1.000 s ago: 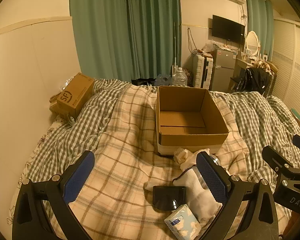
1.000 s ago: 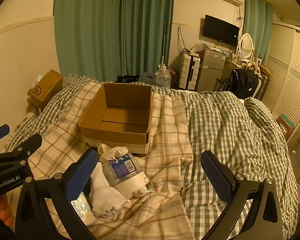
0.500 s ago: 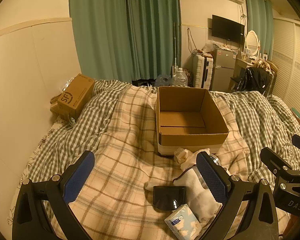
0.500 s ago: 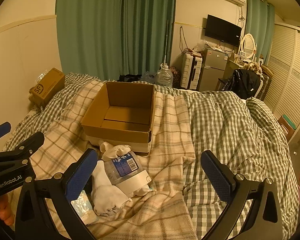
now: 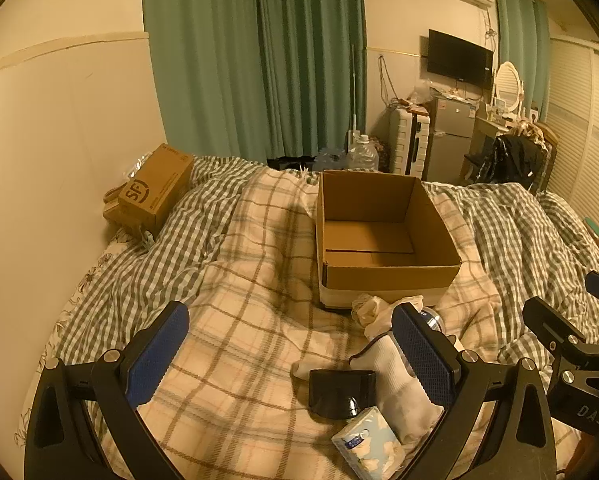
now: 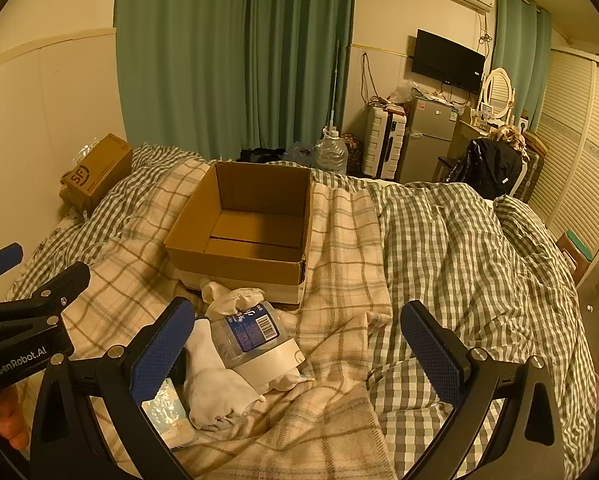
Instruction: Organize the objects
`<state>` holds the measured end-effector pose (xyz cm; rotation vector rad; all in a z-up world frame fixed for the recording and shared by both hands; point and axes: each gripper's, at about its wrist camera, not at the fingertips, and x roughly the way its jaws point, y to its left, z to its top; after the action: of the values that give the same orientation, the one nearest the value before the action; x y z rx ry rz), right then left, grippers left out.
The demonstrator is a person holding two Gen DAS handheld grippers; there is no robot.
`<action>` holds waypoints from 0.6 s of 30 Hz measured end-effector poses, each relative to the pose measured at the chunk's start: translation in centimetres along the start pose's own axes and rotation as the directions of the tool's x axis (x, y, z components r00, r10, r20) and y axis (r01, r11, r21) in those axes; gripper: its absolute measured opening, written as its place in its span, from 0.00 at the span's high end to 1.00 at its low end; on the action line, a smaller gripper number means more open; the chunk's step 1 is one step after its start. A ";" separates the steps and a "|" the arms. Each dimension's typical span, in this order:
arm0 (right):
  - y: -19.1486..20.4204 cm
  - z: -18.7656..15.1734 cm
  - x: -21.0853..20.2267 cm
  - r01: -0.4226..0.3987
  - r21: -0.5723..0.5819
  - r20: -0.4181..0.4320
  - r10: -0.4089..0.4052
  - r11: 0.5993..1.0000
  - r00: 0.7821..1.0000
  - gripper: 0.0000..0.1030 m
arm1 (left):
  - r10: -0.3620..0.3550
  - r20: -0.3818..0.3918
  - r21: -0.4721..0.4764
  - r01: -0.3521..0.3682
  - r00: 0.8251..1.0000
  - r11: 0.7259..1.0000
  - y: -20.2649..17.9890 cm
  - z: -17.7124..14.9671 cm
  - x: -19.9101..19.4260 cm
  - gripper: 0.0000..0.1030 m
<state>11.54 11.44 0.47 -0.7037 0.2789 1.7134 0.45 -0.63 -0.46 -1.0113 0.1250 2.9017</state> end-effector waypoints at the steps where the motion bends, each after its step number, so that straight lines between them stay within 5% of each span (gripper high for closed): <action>1: 0.0 0.0 0.0 0.001 0.000 0.000 -0.001 1.000 1.000 0.00 | 0.000 0.001 0.001 0.000 1.000 1.000 0.0 0.0 0.0 0.00; 18: 0.2 -0.1 -0.1 0.044 0.028 -0.008 -0.044 0.999 0.999 0.00 | -0.042 -0.005 0.023 0.042 0.999 0.999 0.1 -0.2 0.0 0.00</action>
<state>11.40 11.25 0.41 -0.6913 0.2900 1.6625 0.54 -0.79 -0.66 -1.0049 0.1357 2.8539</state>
